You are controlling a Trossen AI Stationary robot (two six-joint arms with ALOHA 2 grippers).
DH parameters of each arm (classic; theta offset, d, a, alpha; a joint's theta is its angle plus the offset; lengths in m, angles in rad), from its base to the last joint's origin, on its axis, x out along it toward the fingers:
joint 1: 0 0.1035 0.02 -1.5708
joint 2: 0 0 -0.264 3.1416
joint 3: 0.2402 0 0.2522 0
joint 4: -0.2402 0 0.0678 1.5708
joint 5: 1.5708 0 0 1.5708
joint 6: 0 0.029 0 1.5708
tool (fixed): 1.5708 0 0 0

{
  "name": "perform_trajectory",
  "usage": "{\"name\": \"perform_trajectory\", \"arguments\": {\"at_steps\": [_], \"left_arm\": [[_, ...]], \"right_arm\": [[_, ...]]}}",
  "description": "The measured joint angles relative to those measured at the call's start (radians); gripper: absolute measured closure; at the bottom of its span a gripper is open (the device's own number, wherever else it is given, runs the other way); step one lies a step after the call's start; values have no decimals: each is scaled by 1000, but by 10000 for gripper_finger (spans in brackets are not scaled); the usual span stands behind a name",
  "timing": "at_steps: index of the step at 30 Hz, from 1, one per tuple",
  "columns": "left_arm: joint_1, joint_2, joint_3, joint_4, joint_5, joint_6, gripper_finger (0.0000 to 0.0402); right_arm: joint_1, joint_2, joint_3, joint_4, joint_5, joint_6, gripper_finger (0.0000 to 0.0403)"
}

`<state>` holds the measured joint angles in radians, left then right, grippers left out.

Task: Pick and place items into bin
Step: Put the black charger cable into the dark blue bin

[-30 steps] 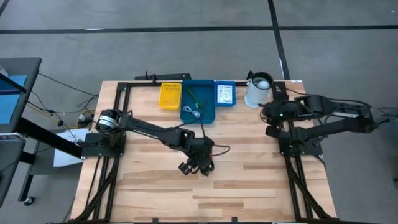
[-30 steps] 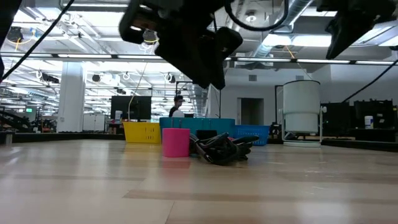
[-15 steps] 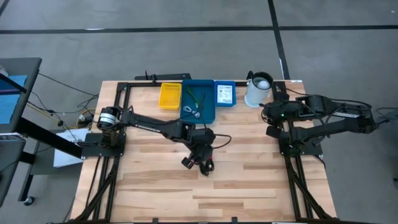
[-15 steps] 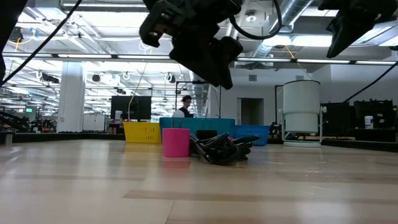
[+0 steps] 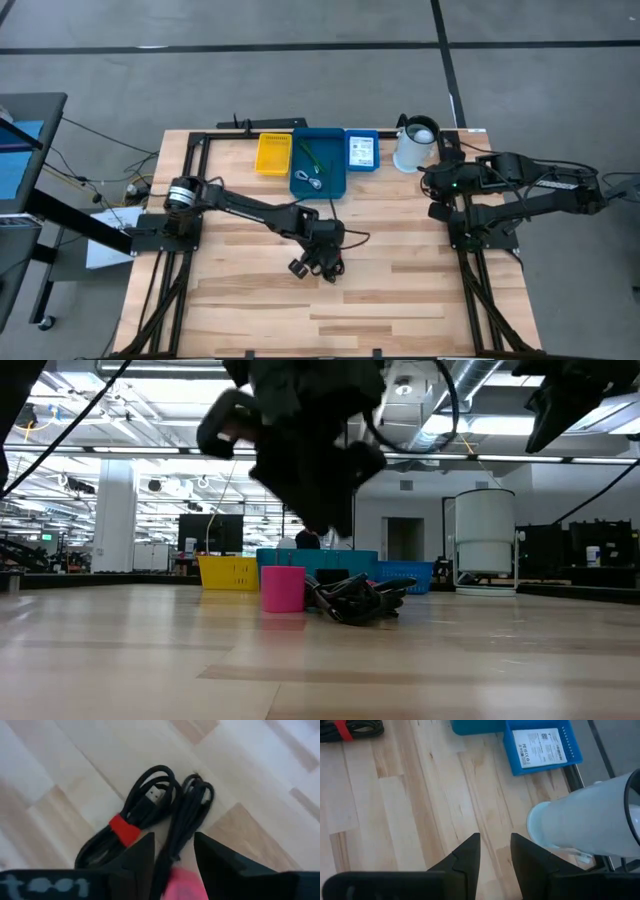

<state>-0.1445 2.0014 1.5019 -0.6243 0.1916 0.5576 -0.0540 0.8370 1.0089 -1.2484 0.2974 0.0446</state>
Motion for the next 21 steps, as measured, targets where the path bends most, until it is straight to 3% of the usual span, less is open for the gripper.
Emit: {"name": "perform_trajectory", "arguments": {"at_steps": [21], "left_arm": [[-6, 110, 49, -25, 83, 34, 272]], "right_arm": [[0, 0, 0, 3, 0, 0, 301]]}}
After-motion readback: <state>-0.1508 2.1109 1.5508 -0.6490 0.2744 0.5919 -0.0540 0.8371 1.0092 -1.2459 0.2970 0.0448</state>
